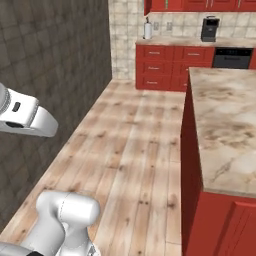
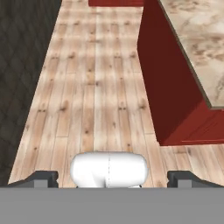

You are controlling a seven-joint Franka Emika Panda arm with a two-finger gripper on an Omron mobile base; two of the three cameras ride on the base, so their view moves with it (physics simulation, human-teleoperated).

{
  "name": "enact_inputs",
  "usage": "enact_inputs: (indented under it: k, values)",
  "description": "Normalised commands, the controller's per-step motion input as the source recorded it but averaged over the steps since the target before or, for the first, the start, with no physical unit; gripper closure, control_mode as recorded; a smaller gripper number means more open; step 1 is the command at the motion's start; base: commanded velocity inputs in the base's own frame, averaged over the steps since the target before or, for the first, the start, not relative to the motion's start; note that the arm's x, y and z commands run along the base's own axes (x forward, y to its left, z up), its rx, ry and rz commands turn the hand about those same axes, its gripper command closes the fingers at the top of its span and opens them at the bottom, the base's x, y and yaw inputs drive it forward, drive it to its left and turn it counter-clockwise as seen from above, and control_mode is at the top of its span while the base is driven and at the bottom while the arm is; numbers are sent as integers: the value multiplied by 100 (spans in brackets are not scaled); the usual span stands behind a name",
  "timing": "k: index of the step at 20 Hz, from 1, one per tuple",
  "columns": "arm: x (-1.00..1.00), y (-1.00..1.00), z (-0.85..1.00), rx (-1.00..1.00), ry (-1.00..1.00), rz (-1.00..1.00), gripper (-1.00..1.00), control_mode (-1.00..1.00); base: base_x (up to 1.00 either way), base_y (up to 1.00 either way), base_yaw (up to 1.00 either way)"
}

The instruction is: Get the candle and the beer from the cabinet and move them to the dining counter.

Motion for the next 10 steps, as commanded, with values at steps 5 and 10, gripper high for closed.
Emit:
enact_inputs:
  k: [5,10]
  values:
    - [0,0,0,0,0,0,-100,100,100,-22,-6]
    - [0,0,0,0,0,0,-100,100,100,-17,-3]
